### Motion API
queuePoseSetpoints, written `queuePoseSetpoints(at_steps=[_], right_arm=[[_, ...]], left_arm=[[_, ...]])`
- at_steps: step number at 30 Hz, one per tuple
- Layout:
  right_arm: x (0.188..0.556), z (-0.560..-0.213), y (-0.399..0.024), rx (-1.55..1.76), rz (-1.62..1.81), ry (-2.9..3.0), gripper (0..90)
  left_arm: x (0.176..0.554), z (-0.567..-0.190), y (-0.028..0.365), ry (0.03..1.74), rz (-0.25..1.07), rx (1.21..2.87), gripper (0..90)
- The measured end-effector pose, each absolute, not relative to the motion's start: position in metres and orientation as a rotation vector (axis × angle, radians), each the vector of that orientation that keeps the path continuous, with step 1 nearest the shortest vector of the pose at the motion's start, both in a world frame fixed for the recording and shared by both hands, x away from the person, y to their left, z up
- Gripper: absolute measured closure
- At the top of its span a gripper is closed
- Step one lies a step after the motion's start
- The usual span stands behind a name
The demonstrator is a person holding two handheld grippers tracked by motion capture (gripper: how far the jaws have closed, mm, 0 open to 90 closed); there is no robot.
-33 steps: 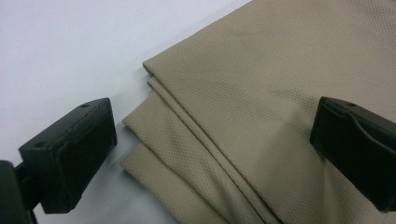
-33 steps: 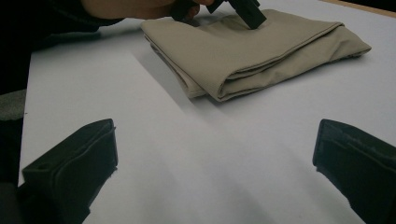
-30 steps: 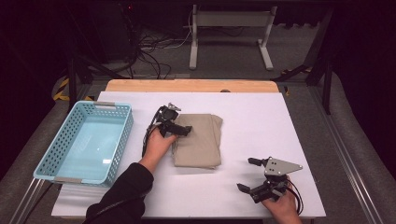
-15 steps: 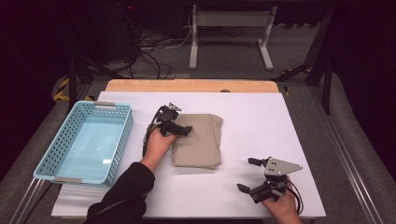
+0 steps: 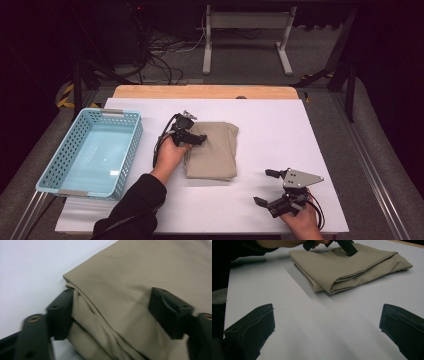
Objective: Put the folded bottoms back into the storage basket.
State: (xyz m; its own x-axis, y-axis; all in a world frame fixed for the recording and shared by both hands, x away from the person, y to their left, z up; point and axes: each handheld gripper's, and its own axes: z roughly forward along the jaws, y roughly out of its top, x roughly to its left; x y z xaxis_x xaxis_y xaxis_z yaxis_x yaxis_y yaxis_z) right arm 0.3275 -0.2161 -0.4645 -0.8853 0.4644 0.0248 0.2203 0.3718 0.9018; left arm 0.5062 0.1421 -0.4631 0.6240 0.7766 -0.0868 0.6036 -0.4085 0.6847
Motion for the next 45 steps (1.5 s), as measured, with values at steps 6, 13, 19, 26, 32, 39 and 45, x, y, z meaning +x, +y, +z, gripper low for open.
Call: queuePoseSetpoints(at_steps=[6,13,19,26,32,39,45], right_arm=[[0.328,-0.464,-0.216,0.613,1.523,2.401,0.6],[0.328,-0.464,-0.217,0.615,1.531,2.402,0.6],[0.328,-0.464,-0.217,0.618,1.536,2.4,0.6],[0.328,-0.464,-0.217,0.619,1.537,2.396,0.6],[0.328,-0.464,-0.217,0.62,1.538,2.394,0.6],[0.328,-0.464,-0.217,0.62,1.536,2.393,0.6],[0.327,-0.464,-0.217,0.616,1.537,2.393,0.6]], left_arm=[[0.504,-0.46,0.138,1.029,0.242,2.152,51.7],[0.506,-0.459,0.137,1.014,0.172,2.157,70.6],[0.504,-0.459,0.138,1.024,0.176,2.139,72.9],[0.501,-0.452,0.14,1.023,0.184,2.109,73.8],[0.494,-0.435,0.146,0.978,0.18,2.046,73.9],[0.484,-0.417,0.147,0.928,0.169,1.993,74.0],[0.474,-0.403,0.147,0.865,0.15,1.946,74.0]])
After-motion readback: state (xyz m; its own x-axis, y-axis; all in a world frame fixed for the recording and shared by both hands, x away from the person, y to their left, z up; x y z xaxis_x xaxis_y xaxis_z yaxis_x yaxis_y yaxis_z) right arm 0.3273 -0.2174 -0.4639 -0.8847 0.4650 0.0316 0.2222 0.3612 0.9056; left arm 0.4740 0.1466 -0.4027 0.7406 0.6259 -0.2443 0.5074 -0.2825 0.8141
